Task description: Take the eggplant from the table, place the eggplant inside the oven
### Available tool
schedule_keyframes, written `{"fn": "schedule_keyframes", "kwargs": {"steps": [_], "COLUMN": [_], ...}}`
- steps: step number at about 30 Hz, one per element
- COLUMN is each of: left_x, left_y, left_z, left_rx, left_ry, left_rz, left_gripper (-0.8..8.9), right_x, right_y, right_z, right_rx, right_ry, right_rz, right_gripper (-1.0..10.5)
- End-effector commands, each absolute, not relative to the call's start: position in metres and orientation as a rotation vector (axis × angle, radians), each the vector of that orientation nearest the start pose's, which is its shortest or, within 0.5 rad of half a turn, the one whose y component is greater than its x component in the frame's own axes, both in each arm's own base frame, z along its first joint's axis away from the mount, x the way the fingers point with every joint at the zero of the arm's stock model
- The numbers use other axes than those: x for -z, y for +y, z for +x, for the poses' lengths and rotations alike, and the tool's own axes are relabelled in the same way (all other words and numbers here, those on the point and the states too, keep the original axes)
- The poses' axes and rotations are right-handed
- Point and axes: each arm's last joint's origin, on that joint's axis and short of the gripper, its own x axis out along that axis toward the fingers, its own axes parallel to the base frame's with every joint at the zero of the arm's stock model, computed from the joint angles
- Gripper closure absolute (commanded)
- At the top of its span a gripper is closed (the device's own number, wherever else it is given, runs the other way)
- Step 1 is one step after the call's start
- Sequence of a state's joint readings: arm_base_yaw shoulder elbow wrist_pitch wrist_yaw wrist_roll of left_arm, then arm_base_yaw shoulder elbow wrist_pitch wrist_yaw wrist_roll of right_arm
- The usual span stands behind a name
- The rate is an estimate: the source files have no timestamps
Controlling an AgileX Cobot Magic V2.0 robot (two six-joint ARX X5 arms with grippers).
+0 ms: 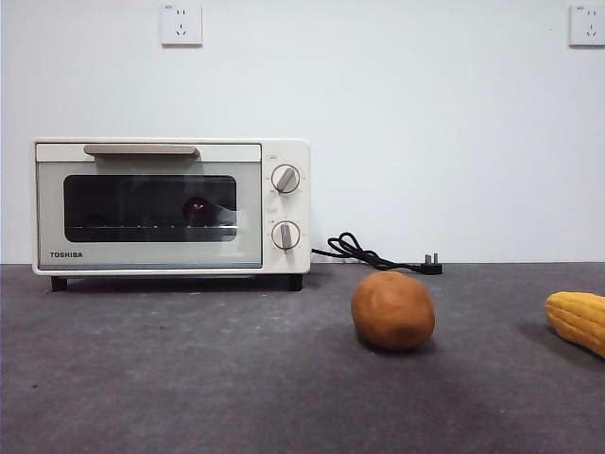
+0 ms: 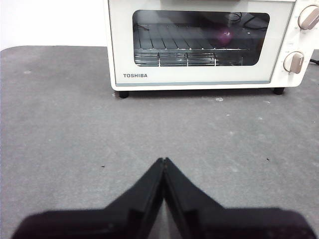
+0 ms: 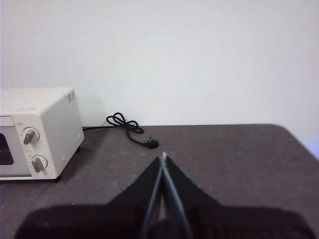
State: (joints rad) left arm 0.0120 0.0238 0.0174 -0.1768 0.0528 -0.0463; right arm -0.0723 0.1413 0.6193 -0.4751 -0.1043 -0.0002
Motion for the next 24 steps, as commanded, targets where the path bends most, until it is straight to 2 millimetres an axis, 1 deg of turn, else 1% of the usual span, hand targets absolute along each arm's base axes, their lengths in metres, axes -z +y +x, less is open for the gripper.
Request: {"fn": "schedule_keyframes", "kwargs": {"steps": [1, 6, 12, 17, 20, 24], "left_x": [-0.148, -0.148, -0.148, -0.147, -0.146, -0.146], "left_y": [0.000, 0.000, 0.000, 0.000, 0.000, 0.000], "left_z": [0.097, 0.097, 0.098, 0.098, 0.098, 0.099], "left_rx": [0.032, 0.032, 0.031, 0.031, 0.031, 0.031], "left_ry": [0.181, 0.181, 0.192, 0.204, 0.209, 0.212], "left_rz": [-0.059, -0.059, -0.059, -0.060, -0.060, -0.060], "left_gripper": [8.17, 8.17, 8.17, 8.17, 8.17, 8.17], "right_x": [-0.277, -0.228, -0.189, -0.164, -0.153, -0.153], "right_y": [-0.001, 0.000, 0.003, 0.004, 0.005, 0.005], "right_z": [0.056, 0.073, 0.087, 0.092, 0.094, 0.094], "right_rx": [-0.033, -0.068, -0.103, -0.110, -0.111, -0.119], "right_ry": [-0.008, -0.002, 0.096, 0.173, 0.206, 0.201], "right_rz": [0.060, 0.062, 0.091, 0.119, 0.133, 0.137], "right_gripper": [9.5, 9.5, 9.5, 9.5, 9.5, 9.5]}}
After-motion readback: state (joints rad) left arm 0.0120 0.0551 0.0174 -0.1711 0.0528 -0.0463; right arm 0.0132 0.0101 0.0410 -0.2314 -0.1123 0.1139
